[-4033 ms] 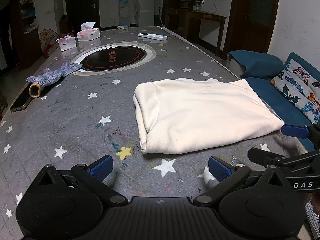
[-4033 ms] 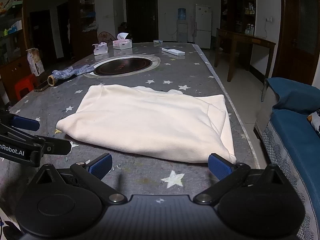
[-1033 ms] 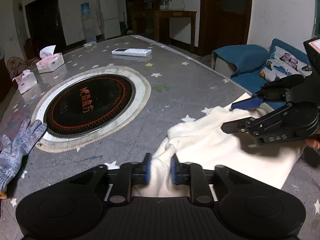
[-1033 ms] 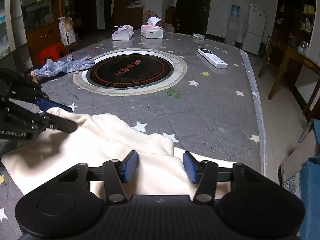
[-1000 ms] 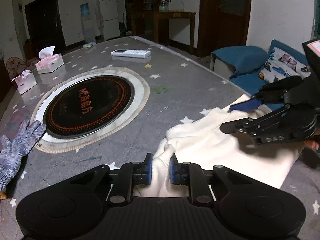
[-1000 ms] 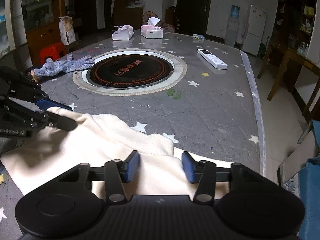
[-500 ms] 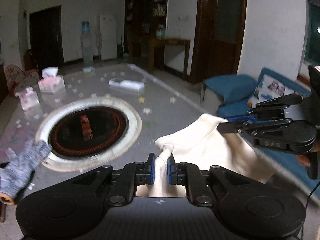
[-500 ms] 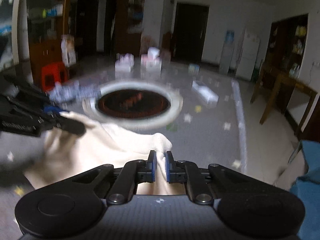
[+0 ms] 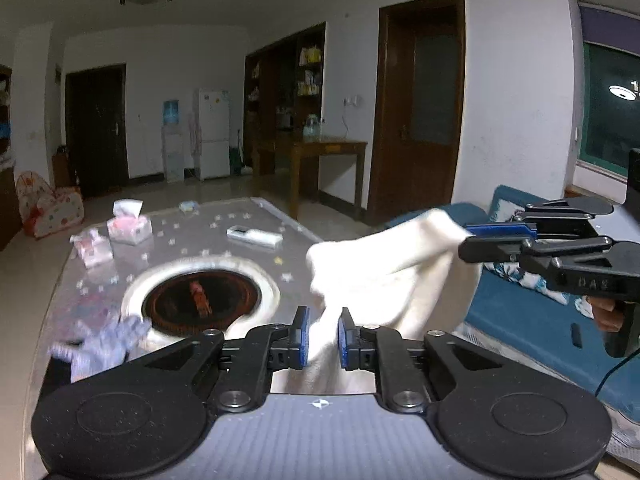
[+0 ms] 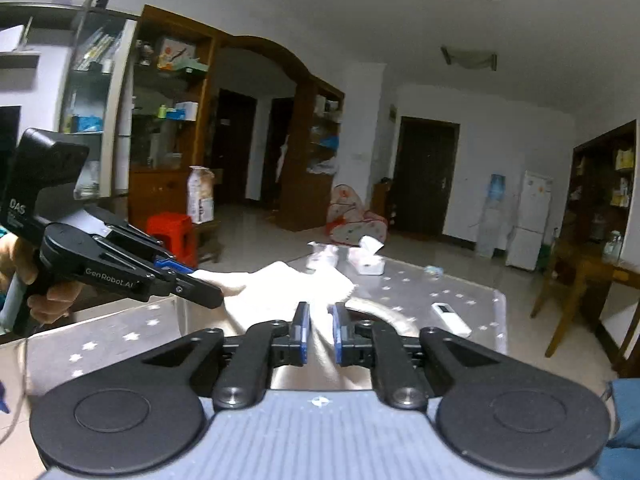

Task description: Fold clothes

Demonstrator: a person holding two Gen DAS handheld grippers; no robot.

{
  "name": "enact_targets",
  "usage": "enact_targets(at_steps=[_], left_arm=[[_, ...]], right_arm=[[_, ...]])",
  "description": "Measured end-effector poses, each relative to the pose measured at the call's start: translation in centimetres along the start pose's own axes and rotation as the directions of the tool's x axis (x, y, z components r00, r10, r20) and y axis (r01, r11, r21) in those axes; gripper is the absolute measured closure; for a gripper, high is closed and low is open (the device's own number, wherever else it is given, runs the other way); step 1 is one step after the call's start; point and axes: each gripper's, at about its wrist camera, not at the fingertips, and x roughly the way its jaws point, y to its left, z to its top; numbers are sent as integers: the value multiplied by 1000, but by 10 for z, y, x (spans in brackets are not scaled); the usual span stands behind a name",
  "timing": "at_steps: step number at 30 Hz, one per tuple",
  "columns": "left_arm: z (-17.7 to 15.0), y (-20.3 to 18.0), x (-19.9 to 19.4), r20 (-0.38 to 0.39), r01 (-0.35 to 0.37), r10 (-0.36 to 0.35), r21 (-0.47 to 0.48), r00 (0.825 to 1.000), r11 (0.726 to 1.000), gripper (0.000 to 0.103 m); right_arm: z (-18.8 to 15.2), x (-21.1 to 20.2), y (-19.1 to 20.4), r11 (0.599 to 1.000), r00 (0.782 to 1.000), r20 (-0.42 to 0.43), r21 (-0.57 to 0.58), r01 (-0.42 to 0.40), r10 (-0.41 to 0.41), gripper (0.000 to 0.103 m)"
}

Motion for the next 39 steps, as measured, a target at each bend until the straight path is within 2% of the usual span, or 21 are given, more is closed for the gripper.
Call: enact_targets(at_steps=[3, 5, 6, 7, 8, 12, 14, 15, 19, 23, 26, 29, 36, 39], left_arm=[[-21, 1, -8, -37, -7, 6, -35, 999, 999, 81], [-35, 3, -11, -62, -15, 11, -68, 998, 998, 65], [-41, 3, -13, -73, -21, 16, -79, 997, 997, 62], [-48, 3, -14, -83, -26, 19, -88, 996, 996, 58], [-54, 1, -15, -94, -29, 20, -95, 995, 995, 53], [-73, -7, -15, -132, -56, 39, -121, 990, 991, 35], [-82, -12, -15, -148, -69, 50, -126, 988, 990, 24], [-85, -15, -15, -155, -74, 54, -129, 987, 989, 22], [-97, -25, -16, -166, -97, 72, -148, 984, 984, 14], [-106, -28, -16, -179, -125, 91, -189, 980, 974, 11], [-110, -29, -17, -191, -147, 108, -206, 976, 967, 9], [-114, -30, -17, -204, -165, 121, -213, 971, 963, 5], [-120, -38, -15, -222, -186, 137, -221, 965, 957, 1], [-122, -42, -14, -234, -198, 146, -216, 961, 956, 0]], right_arm=[[-11, -9, 20, 1000, 999, -43, -10, -17, 17, 78], [-18, -12, 29, 1000, 997, -73, 1, -31, 31, 70], [-23, -13, 33, 999, 996, -82, 12, -32, 33, 59], [-27, -15, 37, 999, 996, -89, 24, -29, 31, 54], [-32, -16, 40, 999, 995, -100, 35, -19, 22, 53], [-49, -17, 50, 996, 988, -147, 76, 52, -41, 34], [-55, -18, 52, 991, 984, -168, 100, 84, -66, 30], [-62, -18, 56, 988, 979, -185, 112, 104, -82, 25], [-81, -14, 64, 974, 960, -243, 139, 178, -141, 18], [-90, -4, 66, 964, 944, -295, 170, 205, -148, 16], [-95, -1, 68, 959, 937, -313, 179, 220, -156, 9], [-99, 3, 70, 957, 929, -327, 168, 237, -173, 7], [-98, 8, 77, 955, 924, -332, 155, 252, -189, 0], [-96, 6, 80, 955, 924, -329, 150, 256, -196, 0]])
